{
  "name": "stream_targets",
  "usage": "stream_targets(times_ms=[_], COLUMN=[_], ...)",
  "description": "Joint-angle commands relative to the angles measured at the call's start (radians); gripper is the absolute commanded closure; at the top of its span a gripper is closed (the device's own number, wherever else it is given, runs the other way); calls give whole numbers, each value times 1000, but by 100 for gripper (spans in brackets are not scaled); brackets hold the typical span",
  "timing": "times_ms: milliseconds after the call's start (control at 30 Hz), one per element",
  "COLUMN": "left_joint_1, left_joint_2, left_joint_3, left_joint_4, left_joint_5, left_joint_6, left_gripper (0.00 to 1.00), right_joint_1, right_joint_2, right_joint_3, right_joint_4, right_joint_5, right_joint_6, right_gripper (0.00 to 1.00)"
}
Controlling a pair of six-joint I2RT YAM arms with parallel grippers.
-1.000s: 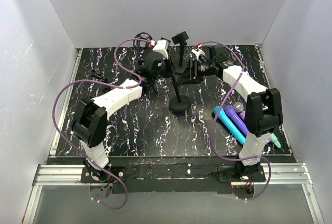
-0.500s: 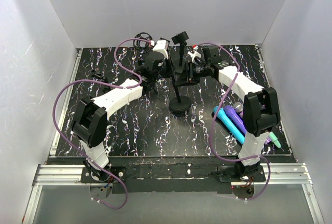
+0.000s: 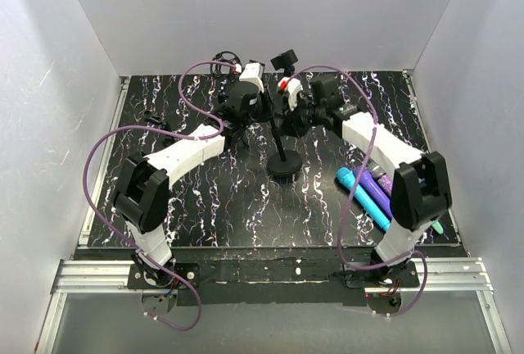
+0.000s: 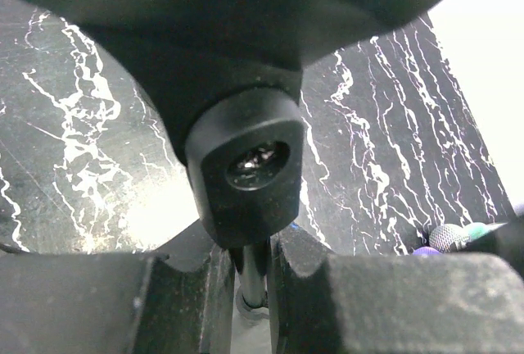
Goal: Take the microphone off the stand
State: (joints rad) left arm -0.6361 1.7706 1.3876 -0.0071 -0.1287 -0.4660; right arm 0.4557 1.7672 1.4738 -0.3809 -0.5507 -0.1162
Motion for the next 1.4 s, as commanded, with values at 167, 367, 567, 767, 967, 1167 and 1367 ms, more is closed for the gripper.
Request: stream_targets(times_ms=[167,367,567,767,967,1167,1367], left_joint_1=[-5,-4,6,9,9,19,27], left_joint_2=[-63,-74,-71,-79,-86,-63,-59], left_joint_3=[21,11,16,-10,-4,16,4], left_joint_4=[1,1,1,48,21,27,16], left_joint_5=[77,72,98,113,118,129,129], left_joint_6=[-42,-39,-33,-6,3,7,-11], left_gripper=[100,100,100,100,100,100,100], right_joint_1=[78,80,74,32,-123,-152,-146], right_joint_2=[-244,-182,-503,-444,-114,12,139], right_joint_3=[-702,-839,-775,-277,130,154,198], right_joint_4=[1261,1624,988,71,-338,-308,-276], right_joint_5=[60,-8,73,288,-19,-285,-471], right_joint_6=[-1324,-1366,-1097,-206,254,357,395], right_gripper=[99,58,20,21,30,33,37])
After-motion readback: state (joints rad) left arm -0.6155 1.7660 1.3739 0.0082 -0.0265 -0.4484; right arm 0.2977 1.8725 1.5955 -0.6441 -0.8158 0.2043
